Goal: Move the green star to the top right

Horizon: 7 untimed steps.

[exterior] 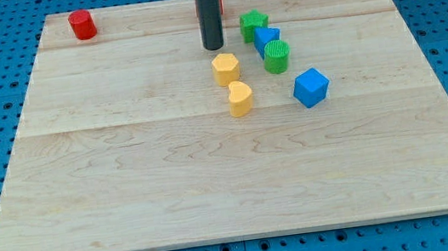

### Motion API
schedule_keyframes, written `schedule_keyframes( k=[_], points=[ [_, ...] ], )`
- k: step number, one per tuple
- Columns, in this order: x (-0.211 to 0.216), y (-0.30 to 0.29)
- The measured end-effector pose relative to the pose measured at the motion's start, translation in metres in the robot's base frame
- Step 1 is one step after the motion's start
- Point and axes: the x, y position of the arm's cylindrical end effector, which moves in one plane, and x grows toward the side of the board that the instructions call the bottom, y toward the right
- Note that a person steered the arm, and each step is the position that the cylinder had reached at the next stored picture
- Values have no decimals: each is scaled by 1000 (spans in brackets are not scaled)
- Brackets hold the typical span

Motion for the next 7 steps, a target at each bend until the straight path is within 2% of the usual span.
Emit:
schedule_keyframes(
  k=[1, 3, 4, 7],
  points=[
    [-21, 64],
    [-47, 82],
    [-56, 122],
    [-68, 133]
  ],
)
